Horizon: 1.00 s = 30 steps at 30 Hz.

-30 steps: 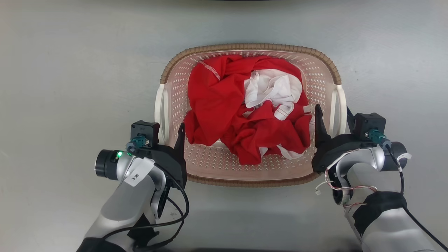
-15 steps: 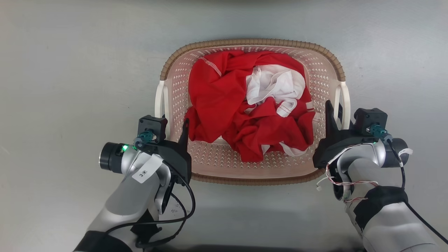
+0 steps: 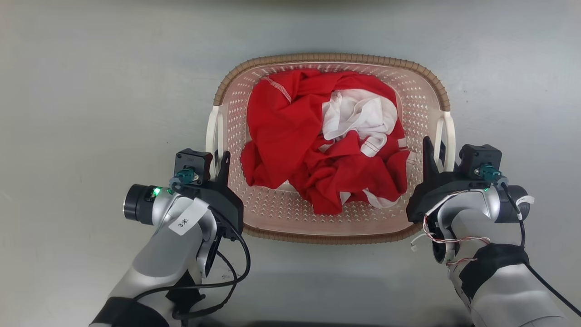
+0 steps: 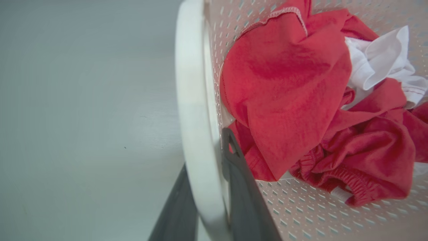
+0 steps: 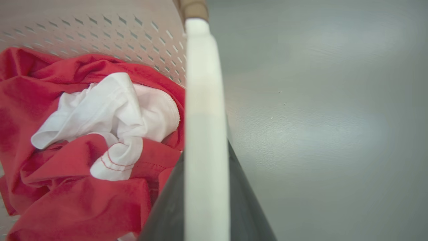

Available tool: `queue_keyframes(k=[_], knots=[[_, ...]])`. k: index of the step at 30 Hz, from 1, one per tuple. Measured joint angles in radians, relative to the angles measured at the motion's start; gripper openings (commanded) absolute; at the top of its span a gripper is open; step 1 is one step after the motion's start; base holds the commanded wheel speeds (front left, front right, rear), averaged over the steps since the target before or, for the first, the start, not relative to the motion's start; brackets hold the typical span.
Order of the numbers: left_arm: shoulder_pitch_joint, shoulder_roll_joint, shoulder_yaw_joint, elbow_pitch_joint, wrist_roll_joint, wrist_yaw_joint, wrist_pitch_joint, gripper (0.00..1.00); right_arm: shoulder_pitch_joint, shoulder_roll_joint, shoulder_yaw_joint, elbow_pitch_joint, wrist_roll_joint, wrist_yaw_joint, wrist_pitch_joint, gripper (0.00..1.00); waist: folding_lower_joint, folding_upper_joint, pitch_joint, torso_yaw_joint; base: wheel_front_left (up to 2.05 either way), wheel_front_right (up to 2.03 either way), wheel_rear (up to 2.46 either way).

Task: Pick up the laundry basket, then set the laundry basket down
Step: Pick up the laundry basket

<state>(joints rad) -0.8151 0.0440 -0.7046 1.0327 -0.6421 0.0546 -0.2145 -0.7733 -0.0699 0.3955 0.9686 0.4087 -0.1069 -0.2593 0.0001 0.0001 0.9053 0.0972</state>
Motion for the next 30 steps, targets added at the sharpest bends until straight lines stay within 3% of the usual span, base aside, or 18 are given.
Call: queue_keyframes(k=[21,30], knots=[[0.027,-0.011,-0.052,0.084,-0.05,-0.001,-0.003,0.0,0.007,0.0,0.121,0.059,0.1,-0.008,0.004,0.0,-0.0001,0.0,-0.16,-0.007,0.0,0.0,0.0],[0.08,-0.013,-0.079,0.126,-0.061,-0.006,0.033,0.0,0.063,0.002,0.205,0.071,0.182,-0.009,0.059,0.0,-0.0001,-0.0001,-0.269,-0.013,0.0,0.0,0.0]])
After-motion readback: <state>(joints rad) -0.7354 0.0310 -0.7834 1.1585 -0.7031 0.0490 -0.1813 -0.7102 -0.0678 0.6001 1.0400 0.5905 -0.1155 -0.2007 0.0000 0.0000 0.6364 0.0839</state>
